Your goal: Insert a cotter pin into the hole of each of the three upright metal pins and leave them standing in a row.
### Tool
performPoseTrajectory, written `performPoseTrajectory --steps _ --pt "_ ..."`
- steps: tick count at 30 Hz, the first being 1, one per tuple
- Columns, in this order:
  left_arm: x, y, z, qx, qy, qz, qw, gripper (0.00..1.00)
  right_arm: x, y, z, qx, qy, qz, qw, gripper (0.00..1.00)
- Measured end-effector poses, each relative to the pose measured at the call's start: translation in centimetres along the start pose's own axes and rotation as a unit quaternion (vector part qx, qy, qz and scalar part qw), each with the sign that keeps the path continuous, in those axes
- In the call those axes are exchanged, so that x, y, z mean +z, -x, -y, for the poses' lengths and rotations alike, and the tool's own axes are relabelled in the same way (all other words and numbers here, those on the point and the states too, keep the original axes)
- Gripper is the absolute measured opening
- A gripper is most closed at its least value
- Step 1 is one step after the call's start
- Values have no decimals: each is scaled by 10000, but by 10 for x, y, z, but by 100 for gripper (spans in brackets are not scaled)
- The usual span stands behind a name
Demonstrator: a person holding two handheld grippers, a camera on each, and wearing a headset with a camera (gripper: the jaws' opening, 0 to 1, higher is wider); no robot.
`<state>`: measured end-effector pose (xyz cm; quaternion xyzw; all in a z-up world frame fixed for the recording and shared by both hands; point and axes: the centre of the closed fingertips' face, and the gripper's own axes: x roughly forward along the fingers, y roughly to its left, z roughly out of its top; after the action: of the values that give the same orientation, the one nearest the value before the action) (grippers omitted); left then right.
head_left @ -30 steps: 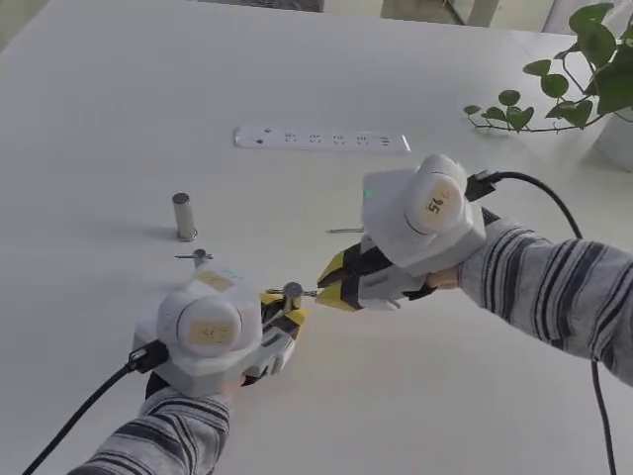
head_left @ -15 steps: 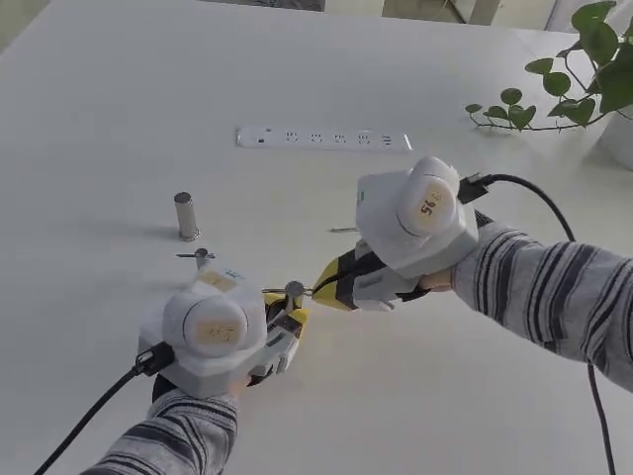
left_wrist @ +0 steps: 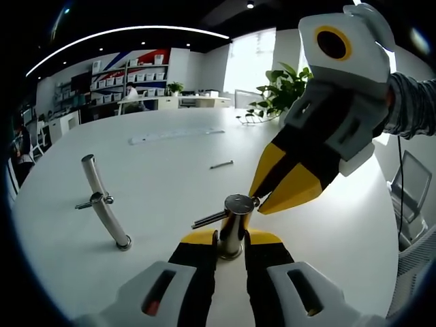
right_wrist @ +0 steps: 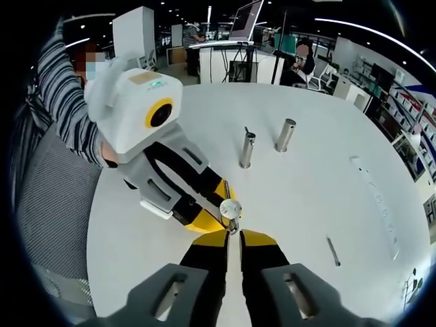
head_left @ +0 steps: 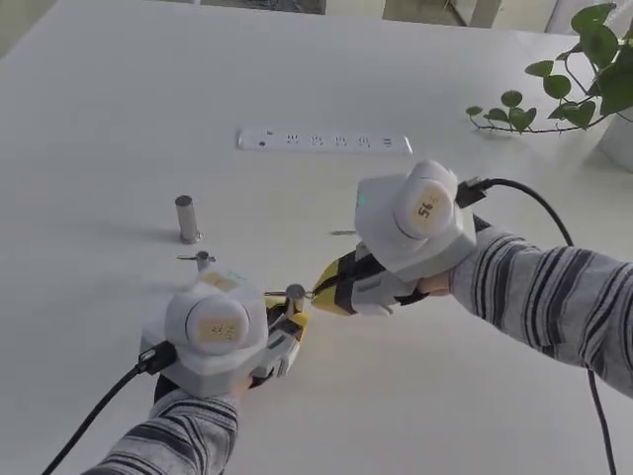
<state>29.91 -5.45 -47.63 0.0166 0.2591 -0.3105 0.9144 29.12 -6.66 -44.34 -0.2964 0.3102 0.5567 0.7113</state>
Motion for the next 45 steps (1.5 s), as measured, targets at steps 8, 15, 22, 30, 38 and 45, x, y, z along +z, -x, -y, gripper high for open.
performPoseTrajectory --steps 8,15,22,30,38,45 --pt "-6 15 -4 -27 -204 -133 9997 28 6 0 1 -15 -283 145 9995 13" --pt "-2 29 1 -161 -258 -62 9995 41 13 -6 -6 77 -336 186 9992 17" --pt "-1 41 3 -257 -289 -54 9992 50 15 -14 -8 123 -272 114 9995 17" --pt "1 50 3 -388 -325 -69 9987 57 16 -22 -7 153 -232 84 9996 15" --pt "11 59 4 -499 -235 36 9985 65 15 -26 -7 170 -239 113 9995 10" --pt "11 70 -4 -377 -261 -3 9989 67 14 -26 -7 195 -248 116 9994 9"
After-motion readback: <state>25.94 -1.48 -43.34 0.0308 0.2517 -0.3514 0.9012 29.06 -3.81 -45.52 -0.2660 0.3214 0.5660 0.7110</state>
